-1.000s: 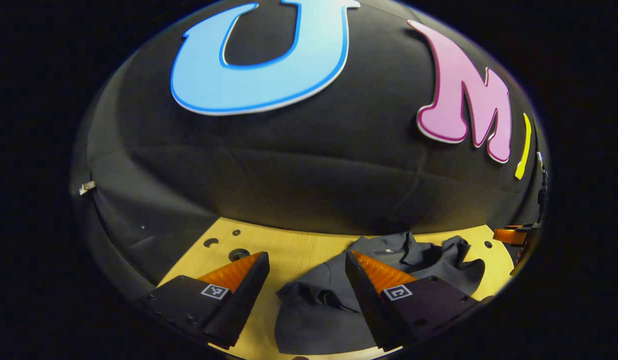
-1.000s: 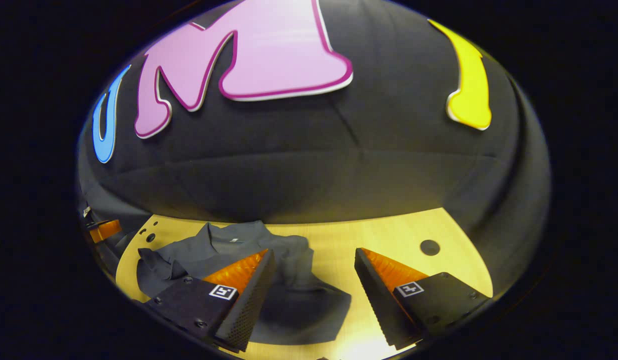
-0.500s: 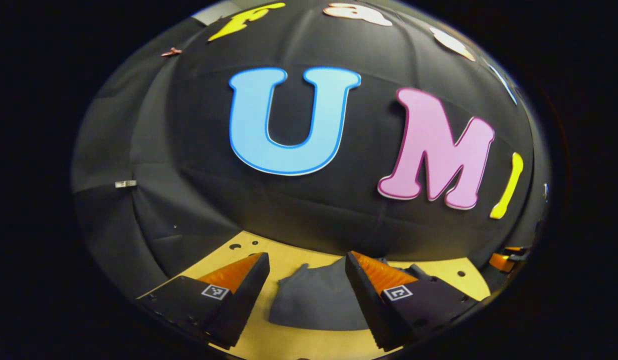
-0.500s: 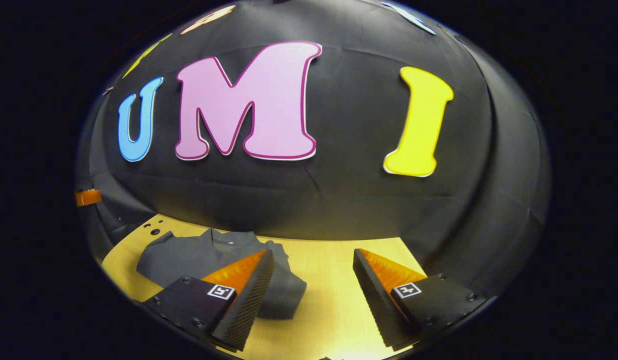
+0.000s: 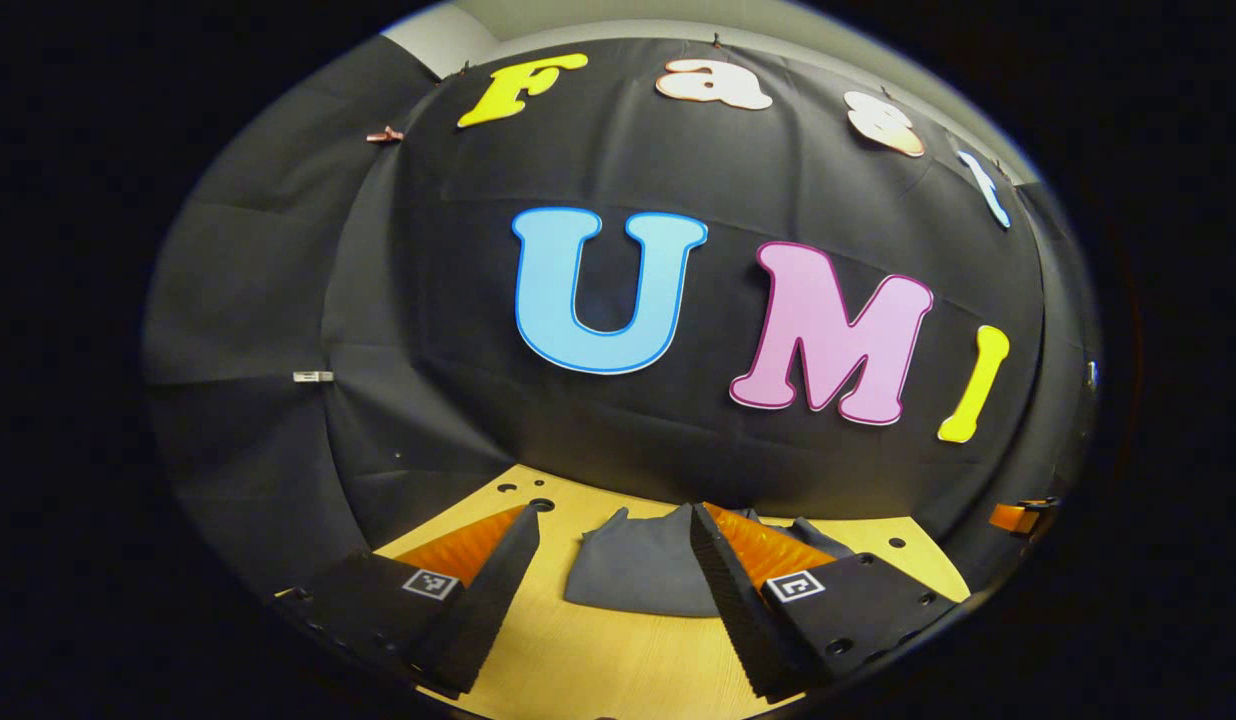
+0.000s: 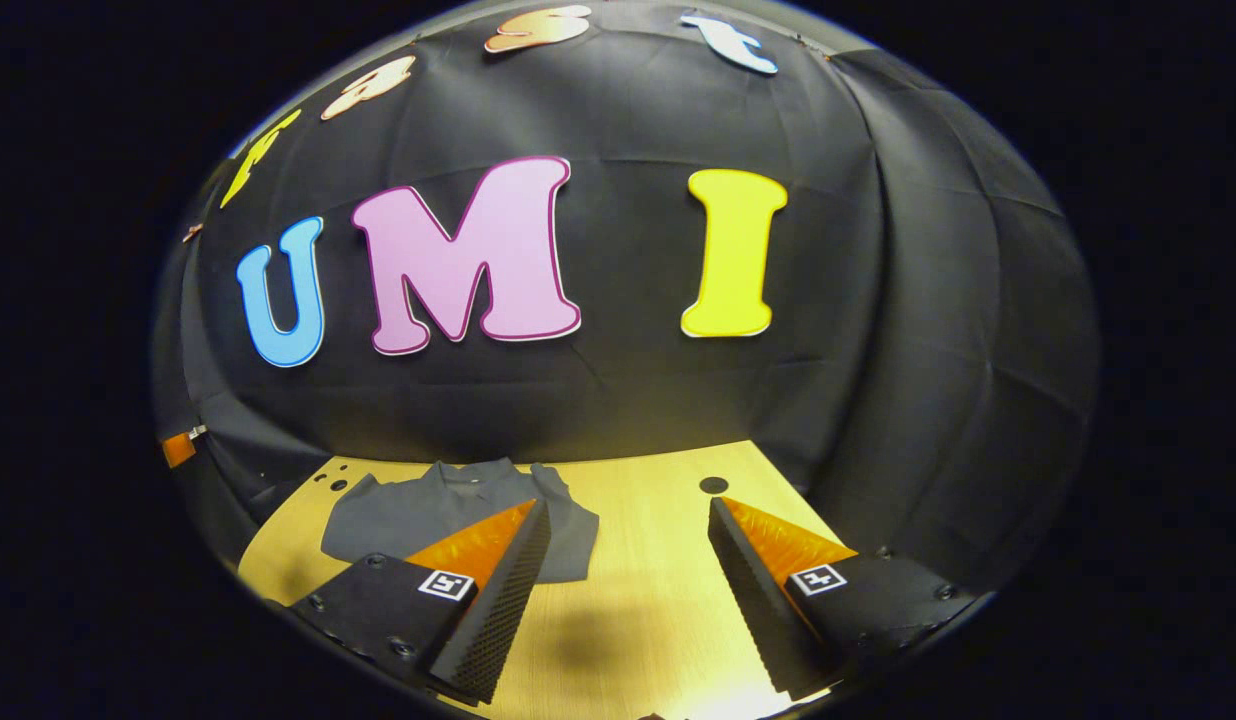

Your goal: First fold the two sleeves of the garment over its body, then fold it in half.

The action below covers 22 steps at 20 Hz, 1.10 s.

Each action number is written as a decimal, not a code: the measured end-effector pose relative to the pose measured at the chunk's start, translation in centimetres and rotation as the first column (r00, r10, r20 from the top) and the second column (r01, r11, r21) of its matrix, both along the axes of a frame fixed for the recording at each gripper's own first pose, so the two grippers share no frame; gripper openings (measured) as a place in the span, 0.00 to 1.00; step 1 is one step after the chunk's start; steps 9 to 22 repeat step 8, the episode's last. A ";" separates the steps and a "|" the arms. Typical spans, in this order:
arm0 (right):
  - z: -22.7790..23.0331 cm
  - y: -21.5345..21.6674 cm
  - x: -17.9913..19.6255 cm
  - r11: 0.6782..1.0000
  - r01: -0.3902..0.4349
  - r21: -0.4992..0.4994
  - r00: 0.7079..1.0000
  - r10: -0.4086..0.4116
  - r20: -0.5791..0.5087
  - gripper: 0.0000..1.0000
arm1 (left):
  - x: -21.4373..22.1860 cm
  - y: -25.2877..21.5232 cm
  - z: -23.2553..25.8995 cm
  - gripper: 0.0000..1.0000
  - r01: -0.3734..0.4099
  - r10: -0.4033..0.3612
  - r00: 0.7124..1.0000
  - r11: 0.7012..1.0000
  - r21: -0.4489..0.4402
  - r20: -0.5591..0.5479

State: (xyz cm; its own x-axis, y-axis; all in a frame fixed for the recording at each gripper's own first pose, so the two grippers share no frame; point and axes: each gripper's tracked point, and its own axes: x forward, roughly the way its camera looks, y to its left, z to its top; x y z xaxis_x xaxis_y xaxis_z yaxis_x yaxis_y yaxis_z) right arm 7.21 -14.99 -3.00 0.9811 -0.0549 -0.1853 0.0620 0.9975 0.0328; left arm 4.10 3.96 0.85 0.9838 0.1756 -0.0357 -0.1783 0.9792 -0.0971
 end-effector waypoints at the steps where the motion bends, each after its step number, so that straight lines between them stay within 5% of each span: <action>1: 0.4 0.2 -1.6 1.000 0.003 0.006 1.000 -0.003 0.012 0.98 | -1.3 -0.3 0.0 0.96 0.011 -0.011 1.000 1.000 0.007 0.006; 8: 0.6 1.7 -11.3 1.000 -0.001 0.006 0.999 0.001 0.036 0.98 | -10.0 -1.8 -0.2 0.96 0.072 -0.073 0.997 0.997 0.031 0.030; 22: 0.6 1.7 -11.3 1.000 -0.001 0.006 0.999 0.001 0.036 0.98 | -10.0 -1.8 -0.2 0.96 0.072 -0.073 0.997 0.997 0.031 0.030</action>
